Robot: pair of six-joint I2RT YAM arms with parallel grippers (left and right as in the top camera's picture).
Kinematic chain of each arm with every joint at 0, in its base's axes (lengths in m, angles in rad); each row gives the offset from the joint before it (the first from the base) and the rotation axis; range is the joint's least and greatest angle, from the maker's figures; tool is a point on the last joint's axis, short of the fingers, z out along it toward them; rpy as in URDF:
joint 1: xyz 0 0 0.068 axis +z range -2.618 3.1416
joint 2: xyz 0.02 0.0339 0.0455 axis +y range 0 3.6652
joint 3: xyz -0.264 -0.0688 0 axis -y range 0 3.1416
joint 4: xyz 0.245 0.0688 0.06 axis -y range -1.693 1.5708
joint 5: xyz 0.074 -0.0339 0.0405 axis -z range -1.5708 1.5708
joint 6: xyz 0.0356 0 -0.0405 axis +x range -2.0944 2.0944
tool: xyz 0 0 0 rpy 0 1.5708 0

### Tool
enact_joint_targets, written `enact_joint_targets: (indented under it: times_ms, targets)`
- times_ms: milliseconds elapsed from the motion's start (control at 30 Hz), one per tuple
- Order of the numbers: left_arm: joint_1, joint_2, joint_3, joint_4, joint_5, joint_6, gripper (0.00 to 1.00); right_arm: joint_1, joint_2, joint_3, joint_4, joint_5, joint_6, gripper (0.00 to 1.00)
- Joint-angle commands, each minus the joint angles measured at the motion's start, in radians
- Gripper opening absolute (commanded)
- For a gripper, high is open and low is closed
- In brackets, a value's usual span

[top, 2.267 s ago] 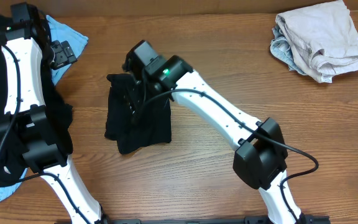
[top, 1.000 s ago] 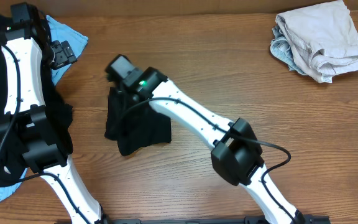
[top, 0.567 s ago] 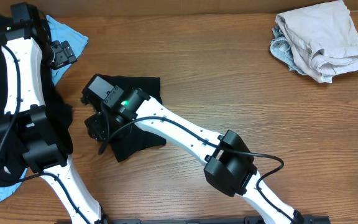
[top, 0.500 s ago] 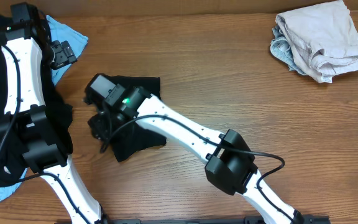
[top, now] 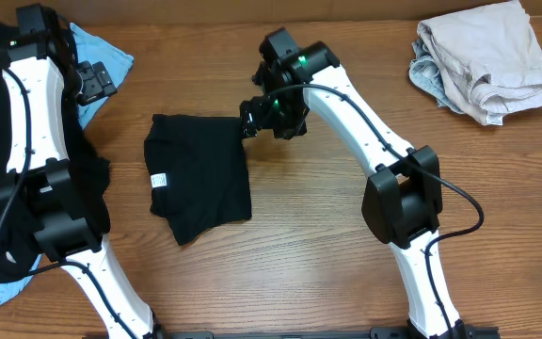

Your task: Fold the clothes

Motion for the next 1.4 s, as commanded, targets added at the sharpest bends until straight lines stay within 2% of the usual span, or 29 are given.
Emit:
enact_joint_targets:
  times_ms: [0, 67, 233, 400, 633, 667, 800, 833, 1033, 1367]
  targets:
    - [-0.001, -0.007, 0.008, 0.0, 0.01, -0.013, 1.0, 0.026, -0.027, -0.124, 0.066, -0.2, -0.029, 0.82]
    - [-0.001, -0.007, 0.008, -0.002, 0.01, -0.013, 1.0, 0.03, -0.027, -0.167, 0.11, -0.258, -0.032, 0.78]
    - [-0.001, -0.007, 0.008, -0.003, 0.009, -0.013, 1.0, 0.056, -0.027, -0.189, 0.161, -0.296, -0.031, 0.74]
    - [-0.001, -0.007, 0.008, -0.003, 0.01, -0.013, 1.0, 0.071, -0.026, -0.189, 0.195, -0.281, -0.025, 0.49]
    - [-0.001, -0.007, 0.008, -0.005, 0.01, -0.013, 1.0, 0.08, -0.026, -0.227, 0.219, -0.119, 0.036, 0.45]
    - [-0.001, -0.007, 0.008, -0.005, 0.01, -0.013, 1.0, 0.077, -0.026, -0.236, 0.226, -0.119, 0.037, 0.41]
    - [-0.001, -0.007, 0.008, -0.008, 0.01, -0.013, 1.0, 0.068, -0.026, -0.248, 0.241, -0.119, 0.045, 0.09]
    - [-0.001, -0.007, 0.008, -0.008, 0.01, -0.013, 1.0, 0.066, -0.026, -0.248, 0.247, -0.119, 0.052, 0.04]
    - [-0.001, -0.007, 0.008, -0.008, 0.01, -0.013, 1.0, 0.025, -0.027, -0.246, 0.239, -0.121, 0.06, 0.04]
    - [-0.001, -0.007, 0.008, -0.012, 0.027, -0.013, 1.0, -0.16, -0.07, -0.245, 0.166, -0.085, -0.024, 0.04]
